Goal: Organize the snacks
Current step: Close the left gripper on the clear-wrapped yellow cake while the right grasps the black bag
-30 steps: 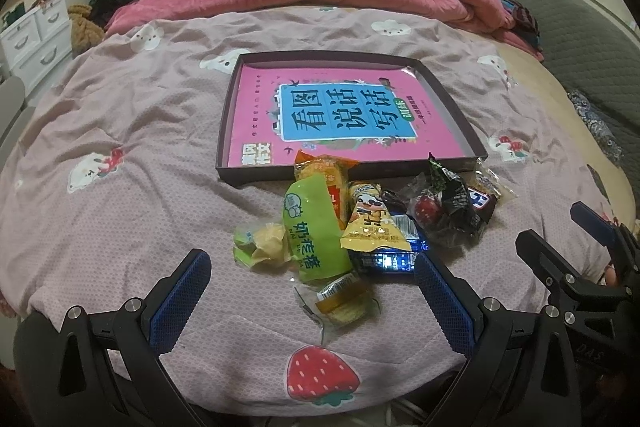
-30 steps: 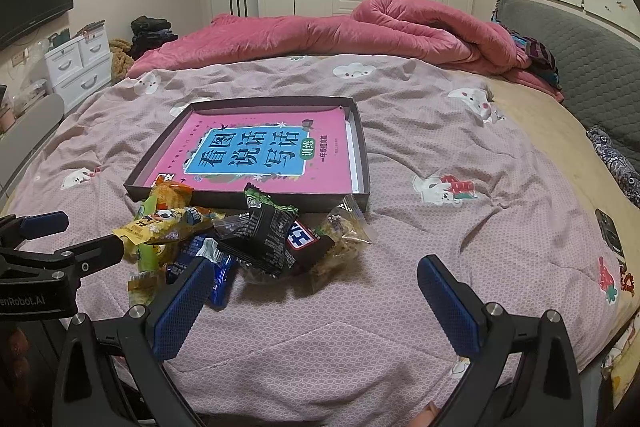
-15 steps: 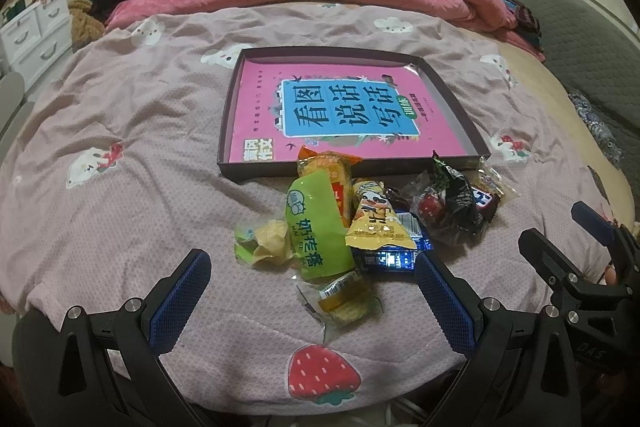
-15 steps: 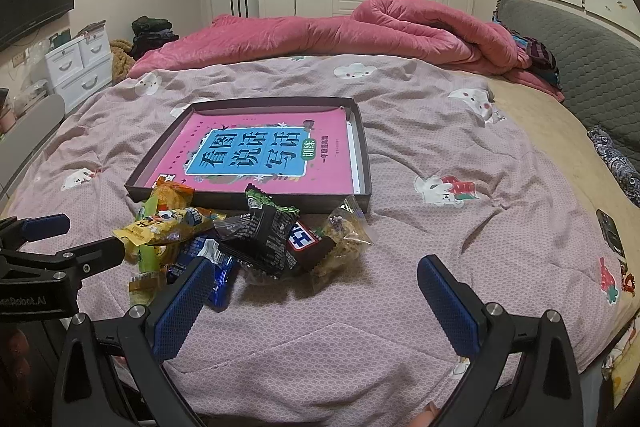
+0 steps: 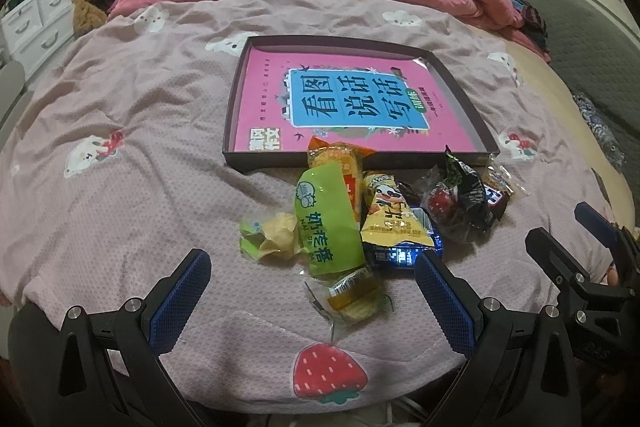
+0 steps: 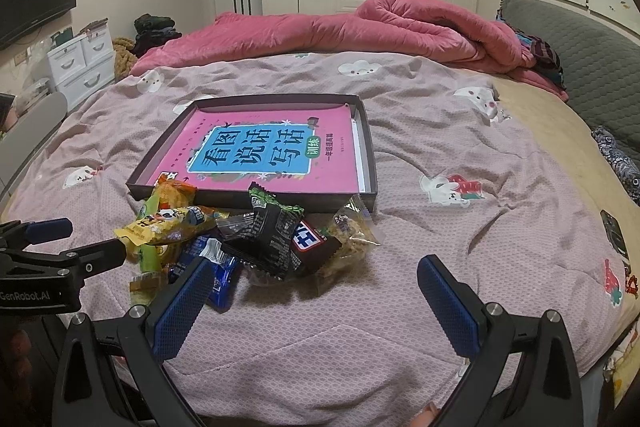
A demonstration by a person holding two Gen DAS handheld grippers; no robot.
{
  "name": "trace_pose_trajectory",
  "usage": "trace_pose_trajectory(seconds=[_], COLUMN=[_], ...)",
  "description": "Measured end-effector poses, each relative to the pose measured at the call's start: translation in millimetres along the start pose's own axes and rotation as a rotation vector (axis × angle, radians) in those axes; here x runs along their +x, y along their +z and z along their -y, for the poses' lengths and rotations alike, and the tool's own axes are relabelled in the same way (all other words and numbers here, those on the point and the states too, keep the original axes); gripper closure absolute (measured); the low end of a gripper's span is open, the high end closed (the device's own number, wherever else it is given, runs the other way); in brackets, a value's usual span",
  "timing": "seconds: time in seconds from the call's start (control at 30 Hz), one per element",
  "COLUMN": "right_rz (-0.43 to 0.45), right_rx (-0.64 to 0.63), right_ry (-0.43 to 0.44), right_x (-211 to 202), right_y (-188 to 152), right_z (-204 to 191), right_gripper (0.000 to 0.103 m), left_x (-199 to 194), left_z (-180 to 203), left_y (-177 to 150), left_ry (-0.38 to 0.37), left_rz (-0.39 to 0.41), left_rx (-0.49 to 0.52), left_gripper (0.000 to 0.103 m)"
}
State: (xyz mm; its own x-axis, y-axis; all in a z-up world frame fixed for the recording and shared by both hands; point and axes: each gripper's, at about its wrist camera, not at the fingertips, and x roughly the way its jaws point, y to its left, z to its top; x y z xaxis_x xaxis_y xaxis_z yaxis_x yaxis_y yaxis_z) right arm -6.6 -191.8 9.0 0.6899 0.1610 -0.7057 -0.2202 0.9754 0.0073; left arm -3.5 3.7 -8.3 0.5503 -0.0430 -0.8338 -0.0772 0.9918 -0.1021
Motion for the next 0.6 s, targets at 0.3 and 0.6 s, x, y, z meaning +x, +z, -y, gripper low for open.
trace_pose_trajectory(seconds=[0.3, 0.6], right_rz=[-0.013, -0.030], right_rx=[0.001, -0.040], right_ry=[0.017, 0.064], right_x=[7.2, 26.5], right_y=[2.5, 13.8], right_z=[-2.7, -18.4], right_gripper=[0.001, 0.001], left_x=[2.5, 32.1], left_z=[1.7, -18.8], left_y=[3.4, -2.5], left_ry=[-0.012, -0.038], left_rz=[0.003, -0.124], left_rx=[0.015, -0.082], left_gripper=[0.002, 0.002])
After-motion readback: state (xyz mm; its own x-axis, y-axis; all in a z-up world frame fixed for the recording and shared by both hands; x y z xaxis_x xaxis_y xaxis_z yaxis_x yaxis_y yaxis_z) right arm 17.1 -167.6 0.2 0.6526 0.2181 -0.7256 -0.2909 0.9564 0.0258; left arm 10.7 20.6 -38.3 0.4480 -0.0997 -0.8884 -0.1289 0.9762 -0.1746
